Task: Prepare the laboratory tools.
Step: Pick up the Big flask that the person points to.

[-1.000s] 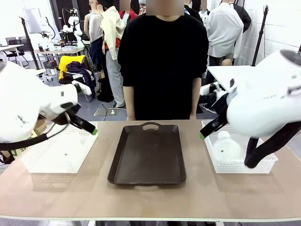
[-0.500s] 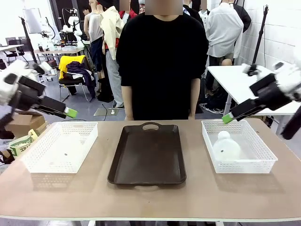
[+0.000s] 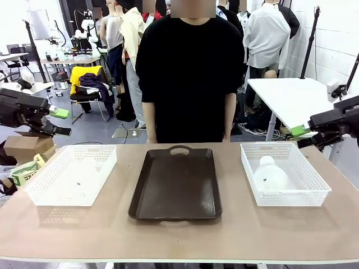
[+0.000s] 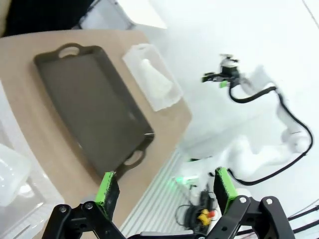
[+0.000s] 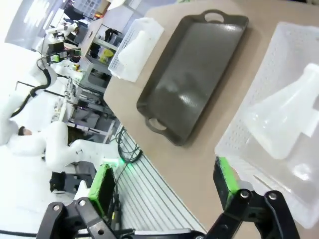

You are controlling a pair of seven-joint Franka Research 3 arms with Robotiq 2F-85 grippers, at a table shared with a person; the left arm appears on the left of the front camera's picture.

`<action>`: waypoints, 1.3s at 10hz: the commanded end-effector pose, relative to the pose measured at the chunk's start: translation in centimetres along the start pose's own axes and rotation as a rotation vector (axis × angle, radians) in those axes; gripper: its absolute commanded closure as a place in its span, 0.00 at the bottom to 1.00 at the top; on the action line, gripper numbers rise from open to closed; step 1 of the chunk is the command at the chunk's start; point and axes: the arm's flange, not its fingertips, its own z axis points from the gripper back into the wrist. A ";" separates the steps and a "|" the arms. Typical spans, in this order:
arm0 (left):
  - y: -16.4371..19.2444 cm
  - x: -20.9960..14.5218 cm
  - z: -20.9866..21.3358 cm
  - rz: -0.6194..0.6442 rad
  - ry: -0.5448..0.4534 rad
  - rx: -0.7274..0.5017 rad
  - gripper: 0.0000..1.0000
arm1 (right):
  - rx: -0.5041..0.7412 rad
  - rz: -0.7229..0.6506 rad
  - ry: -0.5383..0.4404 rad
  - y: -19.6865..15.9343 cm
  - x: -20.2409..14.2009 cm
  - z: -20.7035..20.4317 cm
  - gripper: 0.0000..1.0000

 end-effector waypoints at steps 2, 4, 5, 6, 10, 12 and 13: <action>2.3 0.4 1.3 0.089 0.040 -0.054 0.00 | -0.012 -0.051 0.037 -2.2 0.6 0.6 0.00; 2.8 -0.1 2.0 0.124 0.022 -0.059 0.00 | 0.071 -0.029 0.023 -3.0 0.5 0.5 0.00; 2.8 -0.3 1.9 0.120 0.026 -0.053 0.00 | 0.084 -0.030 0.023 -3.2 0.5 0.5 0.00; 2.7 -0.5 1.8 0.118 0.033 -0.045 0.00 | 0.094 -0.033 0.026 -3.1 0.5 0.4 0.00; 3.0 -1.4 1.4 0.094 0.032 -0.011 0.00 | 0.199 -0.036 -0.017 -3.3 0.4 0.6 0.00; 3.0 -1.6 1.1 0.085 0.039 0.015 0.00 | 0.219 -0.043 -0.035 -3.5 0.5 0.3 0.00; 2.9 -1.8 0.7 0.051 0.006 0.156 0.00 | 0.177 -0.053 -0.006 -2.9 0.0 0.6 0.00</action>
